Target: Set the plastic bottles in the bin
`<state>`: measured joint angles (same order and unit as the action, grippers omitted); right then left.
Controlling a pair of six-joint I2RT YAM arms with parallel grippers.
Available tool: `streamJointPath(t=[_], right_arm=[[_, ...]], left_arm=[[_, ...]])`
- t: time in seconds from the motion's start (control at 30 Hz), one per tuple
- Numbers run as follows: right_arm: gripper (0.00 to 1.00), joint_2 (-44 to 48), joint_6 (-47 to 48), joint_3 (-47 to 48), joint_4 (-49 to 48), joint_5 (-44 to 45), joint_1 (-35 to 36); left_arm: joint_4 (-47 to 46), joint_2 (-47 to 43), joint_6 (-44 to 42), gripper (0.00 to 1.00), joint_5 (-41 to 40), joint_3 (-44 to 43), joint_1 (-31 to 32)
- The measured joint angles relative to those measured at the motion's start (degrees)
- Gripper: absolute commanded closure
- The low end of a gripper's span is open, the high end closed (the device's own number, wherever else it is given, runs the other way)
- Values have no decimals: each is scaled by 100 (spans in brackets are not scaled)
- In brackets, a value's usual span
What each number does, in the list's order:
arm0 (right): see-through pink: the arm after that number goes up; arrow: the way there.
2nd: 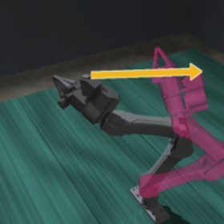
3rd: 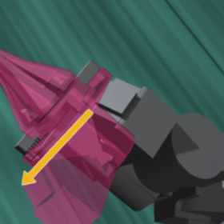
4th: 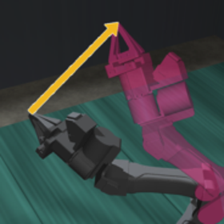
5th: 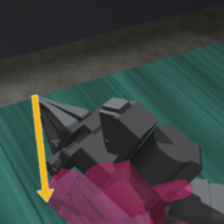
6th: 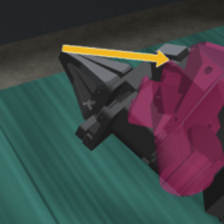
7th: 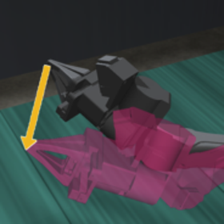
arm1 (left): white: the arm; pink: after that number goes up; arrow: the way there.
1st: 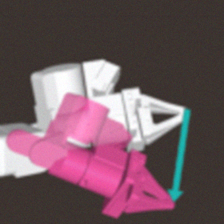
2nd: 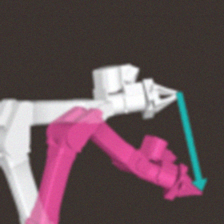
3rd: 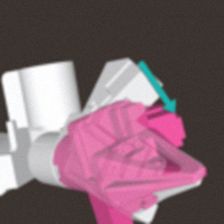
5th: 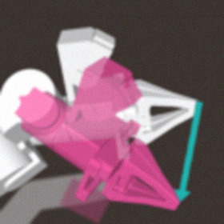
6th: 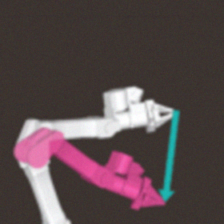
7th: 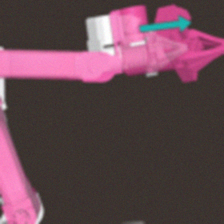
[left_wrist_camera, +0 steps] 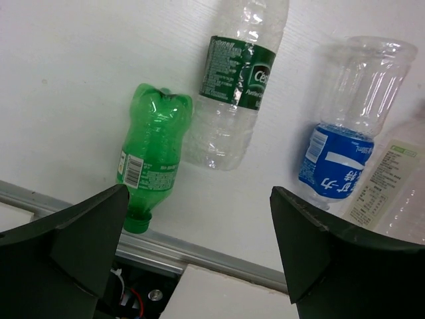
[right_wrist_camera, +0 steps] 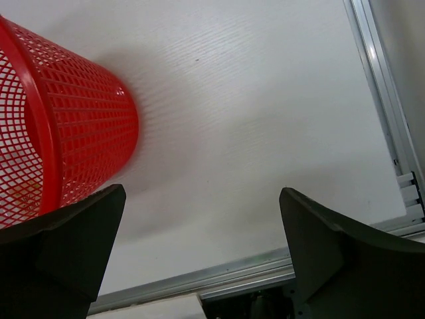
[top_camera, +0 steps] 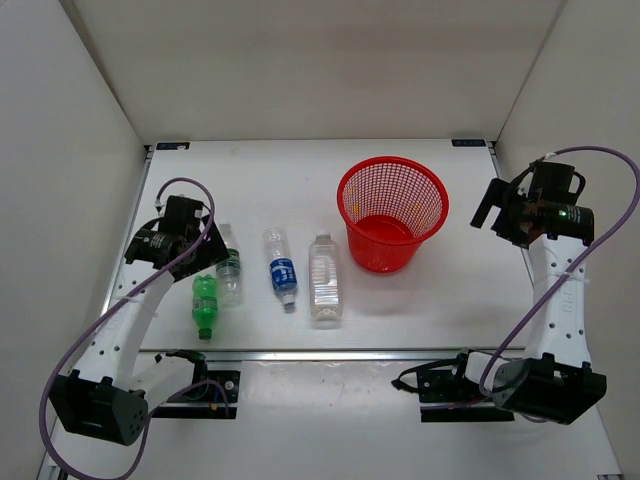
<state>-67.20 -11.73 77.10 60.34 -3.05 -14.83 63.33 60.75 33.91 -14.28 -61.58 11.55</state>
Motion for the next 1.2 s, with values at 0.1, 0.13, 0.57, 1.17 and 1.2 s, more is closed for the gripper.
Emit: streamJointPath(t=[0.1, 0.13, 0.57, 1.17, 1.2], right_arm=[[0, 122, 11, -52, -131, 44, 173], [0, 181, 31, -146, -243, 33, 188], [1, 1049, 122, -1180, -737, 240, 280], [0, 1366, -9, -1285, -756, 221, 601], [1, 1353, -11, -1154, -726, 223, 767]], left_arm=[[-170, 13, -7, 1, 0, 0, -9], [-234, 42, -11, 2, -2, 0, -11], [-1497, 1738, -251, 2, 24, 52, -98], [-2824, 3263, -540, 22, 46, 393, -81], [-2874, 3305, -560, 38, 59, 409, -72]])
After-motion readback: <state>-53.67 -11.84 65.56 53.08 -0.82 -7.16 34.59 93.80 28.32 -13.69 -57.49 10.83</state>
